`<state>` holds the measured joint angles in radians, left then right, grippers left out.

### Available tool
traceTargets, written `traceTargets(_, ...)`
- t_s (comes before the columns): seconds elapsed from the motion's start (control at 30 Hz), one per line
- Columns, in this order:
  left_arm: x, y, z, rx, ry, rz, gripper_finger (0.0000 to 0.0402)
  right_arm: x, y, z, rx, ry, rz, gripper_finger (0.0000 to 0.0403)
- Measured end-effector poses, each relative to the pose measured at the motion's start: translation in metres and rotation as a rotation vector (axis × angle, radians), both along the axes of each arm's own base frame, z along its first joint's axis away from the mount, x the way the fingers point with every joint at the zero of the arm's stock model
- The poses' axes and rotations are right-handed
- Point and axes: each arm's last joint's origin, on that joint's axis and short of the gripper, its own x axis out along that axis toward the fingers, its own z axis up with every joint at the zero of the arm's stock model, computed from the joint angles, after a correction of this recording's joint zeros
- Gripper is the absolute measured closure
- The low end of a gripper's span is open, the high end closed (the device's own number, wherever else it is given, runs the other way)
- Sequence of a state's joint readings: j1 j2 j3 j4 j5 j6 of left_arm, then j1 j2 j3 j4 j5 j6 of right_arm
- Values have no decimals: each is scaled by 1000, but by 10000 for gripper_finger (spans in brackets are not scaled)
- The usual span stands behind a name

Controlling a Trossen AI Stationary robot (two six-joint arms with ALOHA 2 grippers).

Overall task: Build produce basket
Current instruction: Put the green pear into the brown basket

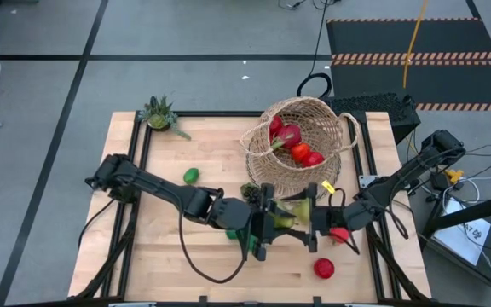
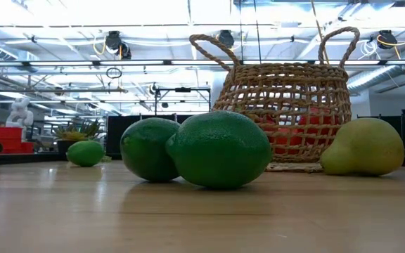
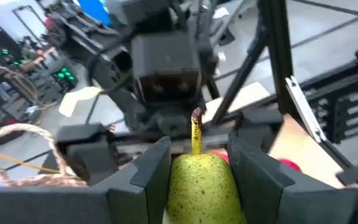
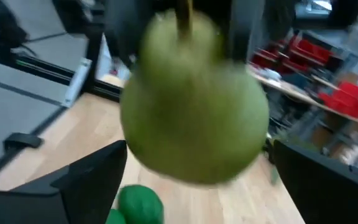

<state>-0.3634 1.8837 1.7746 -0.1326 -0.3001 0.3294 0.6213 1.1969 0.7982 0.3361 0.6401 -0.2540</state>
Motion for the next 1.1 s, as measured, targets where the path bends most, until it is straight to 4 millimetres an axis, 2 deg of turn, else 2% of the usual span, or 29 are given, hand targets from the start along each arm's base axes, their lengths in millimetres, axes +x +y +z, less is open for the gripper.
traceTargets(0.17, 6, -1, -7, -9, 3, -40, 245, 0, 3, 0, 6, 2, 98, 8)
traceTargets(0.33, 11, 1, -11, -13, 0, -46, 245, 0, 4, 1, 10, 1, 123, 9)
traceTargets(1.1, 12, 3, -10, -12, -5, -58, 245, 0, 4, 5, 128, -34, 116, 9)
